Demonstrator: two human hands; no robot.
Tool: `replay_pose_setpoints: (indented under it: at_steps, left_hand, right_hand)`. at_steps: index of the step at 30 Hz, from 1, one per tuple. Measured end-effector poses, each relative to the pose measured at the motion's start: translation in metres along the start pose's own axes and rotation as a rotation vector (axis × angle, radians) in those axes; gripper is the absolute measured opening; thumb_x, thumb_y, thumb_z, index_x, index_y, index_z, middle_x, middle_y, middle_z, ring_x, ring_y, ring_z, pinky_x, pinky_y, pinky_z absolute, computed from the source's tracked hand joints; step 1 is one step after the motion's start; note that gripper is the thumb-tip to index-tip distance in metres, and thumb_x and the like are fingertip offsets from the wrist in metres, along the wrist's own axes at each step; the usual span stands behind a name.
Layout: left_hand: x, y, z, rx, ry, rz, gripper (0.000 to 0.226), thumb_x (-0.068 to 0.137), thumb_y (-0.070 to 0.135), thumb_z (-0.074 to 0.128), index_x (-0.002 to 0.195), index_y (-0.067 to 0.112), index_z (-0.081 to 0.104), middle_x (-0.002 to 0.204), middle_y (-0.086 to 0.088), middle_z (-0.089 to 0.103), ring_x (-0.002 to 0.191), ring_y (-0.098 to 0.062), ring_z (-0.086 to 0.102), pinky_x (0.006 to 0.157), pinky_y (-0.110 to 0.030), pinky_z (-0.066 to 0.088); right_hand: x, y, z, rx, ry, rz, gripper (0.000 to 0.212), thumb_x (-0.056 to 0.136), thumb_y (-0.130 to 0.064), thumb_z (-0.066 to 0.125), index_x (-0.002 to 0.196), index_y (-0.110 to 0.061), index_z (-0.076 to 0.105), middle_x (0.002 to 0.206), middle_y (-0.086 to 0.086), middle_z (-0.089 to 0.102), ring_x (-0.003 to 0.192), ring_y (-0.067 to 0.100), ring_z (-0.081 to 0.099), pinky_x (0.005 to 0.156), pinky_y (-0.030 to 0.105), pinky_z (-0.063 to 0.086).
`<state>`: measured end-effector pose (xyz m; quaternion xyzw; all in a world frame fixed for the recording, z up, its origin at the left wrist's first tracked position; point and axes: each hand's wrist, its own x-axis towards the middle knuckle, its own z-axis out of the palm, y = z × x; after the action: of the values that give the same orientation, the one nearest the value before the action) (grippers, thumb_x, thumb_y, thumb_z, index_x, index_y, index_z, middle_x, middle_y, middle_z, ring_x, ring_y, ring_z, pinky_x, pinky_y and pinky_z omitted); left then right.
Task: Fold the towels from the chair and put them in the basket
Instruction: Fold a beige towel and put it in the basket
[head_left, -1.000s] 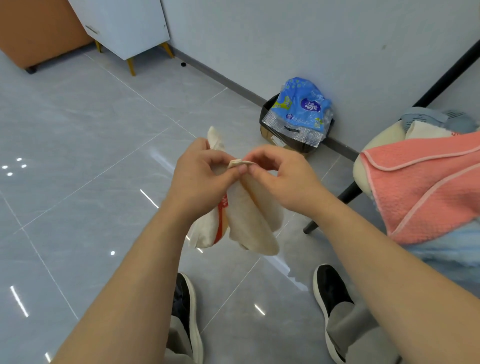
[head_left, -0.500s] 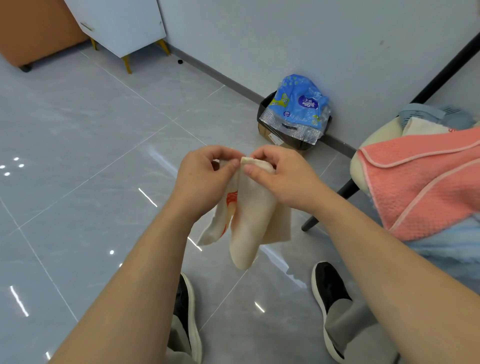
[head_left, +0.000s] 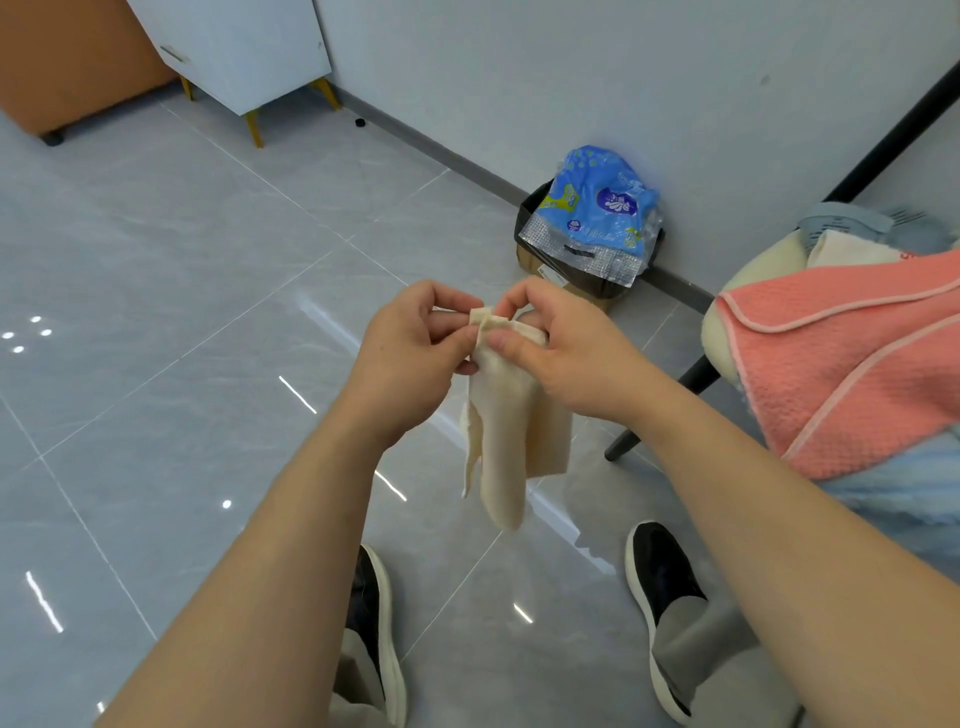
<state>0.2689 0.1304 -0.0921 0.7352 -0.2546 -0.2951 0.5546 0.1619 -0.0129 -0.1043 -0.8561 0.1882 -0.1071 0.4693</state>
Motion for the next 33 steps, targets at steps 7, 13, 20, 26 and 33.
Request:
replay_pose_setpoints:
  at_steps: [7,13,20,26,33]
  left_hand:
    - [0.0,-0.001,-0.002,0.021,-0.028,0.028,0.011,0.096,0.003,0.061,0.104,0.009,0.066,0.088,-0.003,0.078,0.086,-0.02,0.073,0.077,-0.025,0.059]
    - [0.0,-0.001,-0.007,0.014,-0.045,0.058,0.009,0.092,0.004,0.068,0.098,0.007,0.073,0.087,-0.009,0.077,0.089,-0.033,0.071,0.082,-0.037,0.06]
    - [0.0,-0.003,-0.008,0.034,-0.045,0.009,0.015,0.094,0.007,0.065,0.099,0.017,0.055,0.09,-0.002,0.077,0.078,-0.019,0.069,0.067,-0.024,0.053]
    - [0.001,-0.013,-0.005,0.381,-0.07,0.15,0.024,0.082,0.012,0.077,0.093,0.024,0.06,0.094,0.006,0.07,0.087,-0.006,0.068,0.077,-0.027,0.054]
    - [0.002,-0.017,0.001,0.453,-0.002,0.182,0.029,0.079,0.026,0.082,0.1,0.031,0.062,0.1,0.018,0.069,0.094,0.003,0.065,0.081,-0.027,0.057]
  right_hand:
    - [-0.002,0.001,0.0,-0.094,-0.008,-0.06,0.015,0.094,-0.032,0.067,0.095,-0.025,0.053,0.055,-0.01,0.055,0.055,0.007,0.047,0.053,0.017,0.034]
    - [-0.004,0.005,0.002,-0.137,-0.005,-0.086,0.02,0.096,-0.036,0.063,0.105,-0.031,0.045,0.059,-0.014,0.06,0.063,0.008,0.054,0.058,0.023,0.038]
    - [0.0,0.01,0.004,-0.25,-0.011,-0.081,0.017,0.097,-0.047,0.058,0.098,-0.032,0.049,0.061,-0.021,0.058,0.063,0.009,0.051,0.067,0.041,0.049]
    - [0.001,0.003,-0.004,-0.28,0.125,-0.147,0.015,0.093,-0.044,0.063,0.098,-0.033,0.054,0.073,-0.016,0.059,0.067,0.006,0.051,0.071,0.041,0.051]
    - [0.004,0.0,-0.011,-0.187,0.281,-0.207,0.017,0.082,-0.033,0.077,0.088,-0.021,0.066,0.096,-0.006,0.047,0.074,0.004,0.044,0.073,0.021,0.042]
